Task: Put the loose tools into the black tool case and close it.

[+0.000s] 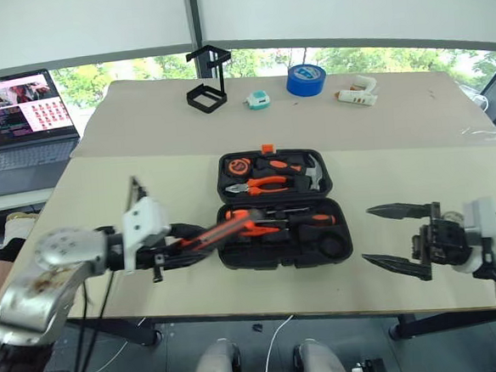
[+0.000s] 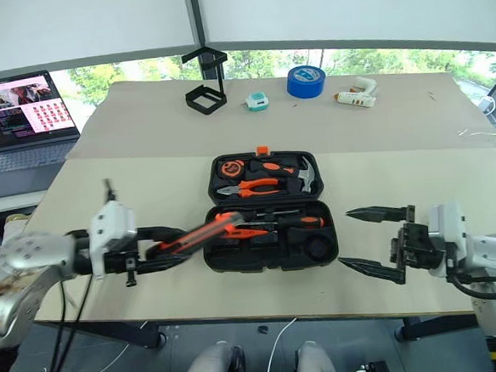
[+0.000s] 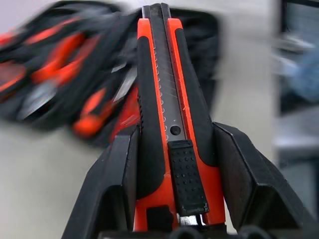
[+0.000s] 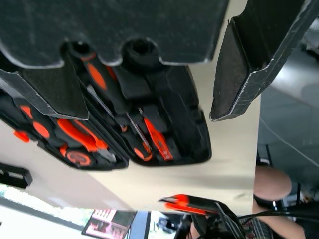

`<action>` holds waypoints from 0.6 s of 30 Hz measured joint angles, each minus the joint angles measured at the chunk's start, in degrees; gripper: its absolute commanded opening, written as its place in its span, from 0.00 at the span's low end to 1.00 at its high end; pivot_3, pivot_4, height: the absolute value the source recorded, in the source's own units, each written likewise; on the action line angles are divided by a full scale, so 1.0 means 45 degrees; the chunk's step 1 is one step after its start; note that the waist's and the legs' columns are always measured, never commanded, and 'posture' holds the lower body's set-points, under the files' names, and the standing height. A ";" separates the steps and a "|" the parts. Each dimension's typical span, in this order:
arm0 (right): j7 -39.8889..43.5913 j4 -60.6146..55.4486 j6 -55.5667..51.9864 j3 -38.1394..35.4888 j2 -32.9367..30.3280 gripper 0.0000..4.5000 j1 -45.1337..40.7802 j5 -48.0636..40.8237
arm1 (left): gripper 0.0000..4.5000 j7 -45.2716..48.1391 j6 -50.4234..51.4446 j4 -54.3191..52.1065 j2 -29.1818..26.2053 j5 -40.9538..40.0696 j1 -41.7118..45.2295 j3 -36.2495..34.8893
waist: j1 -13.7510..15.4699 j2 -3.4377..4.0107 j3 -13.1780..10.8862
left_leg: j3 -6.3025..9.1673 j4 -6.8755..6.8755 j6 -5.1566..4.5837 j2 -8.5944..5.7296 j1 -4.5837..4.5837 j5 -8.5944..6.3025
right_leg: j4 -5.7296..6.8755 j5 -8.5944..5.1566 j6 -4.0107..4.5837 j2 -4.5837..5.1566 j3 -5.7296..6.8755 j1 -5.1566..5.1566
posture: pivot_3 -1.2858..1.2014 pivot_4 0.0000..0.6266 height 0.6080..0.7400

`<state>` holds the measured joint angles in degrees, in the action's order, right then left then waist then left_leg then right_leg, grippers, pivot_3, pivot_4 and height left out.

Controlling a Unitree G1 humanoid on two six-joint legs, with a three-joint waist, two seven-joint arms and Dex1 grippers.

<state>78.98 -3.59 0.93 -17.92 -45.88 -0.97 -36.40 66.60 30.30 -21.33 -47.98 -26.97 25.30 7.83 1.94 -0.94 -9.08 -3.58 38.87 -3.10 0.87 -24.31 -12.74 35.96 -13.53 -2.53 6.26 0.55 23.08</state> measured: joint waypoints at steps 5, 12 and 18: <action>-0.0191 -0.0318 -0.0088 -0.0254 -0.0068 1.00 0.0601 0.0021 | 0.39 0.0265 0.0365 0.1269 0.1240 0.2372 0.3162 0.3466 | -0.0104 -0.0016 -0.0009 | -0.0001 -0.0010 -0.0005 -0.0010 0.0002 -0.0003 | 0.0010 -0.0018 -0.0034 -0.0047 -0.0032 0.0001 | 0.52 0.24 1.00; -0.1026 -0.1470 -0.0469 -0.0319 0.0198 1.00 0.1451 -0.0078 | 0.39 0.0329 0.1311 0.1842 0.1653 0.3895 0.3925 0.5067 | -0.0315 -0.0026 -0.0023 | 0.0012 -0.0010 -0.0005 0.0004 0.0001 -0.0004 | 0.0035 -0.0034 -0.0036 -0.0060 -0.0042 0.0021 | 0.52 0.24 1.00; -0.1447 -0.1744 -0.0593 -0.0332 0.0217 1.00 0.1483 -0.0091 | 0.39 0.0648 0.1699 0.1689 0.1054 0.4263 0.3827 0.5131 | -0.0248 -0.0029 -0.0025 | 0.0016 -0.0006 -0.0004 0.0007 -0.0002 -0.0004 | 0.0030 -0.0035 -0.0039 -0.0048 -0.0040 0.0015 | 0.52 0.24 1.00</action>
<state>72.47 -11.44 -1.73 -19.41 -44.90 5.70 -36.80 69.52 37.95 -13.73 -43.23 -7.79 42.52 30.92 0.82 -1.07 -9.20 -3.51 38.84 -3.12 0.91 -24.32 -12.75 36.09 -13.69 -2.70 6.04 0.37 23.14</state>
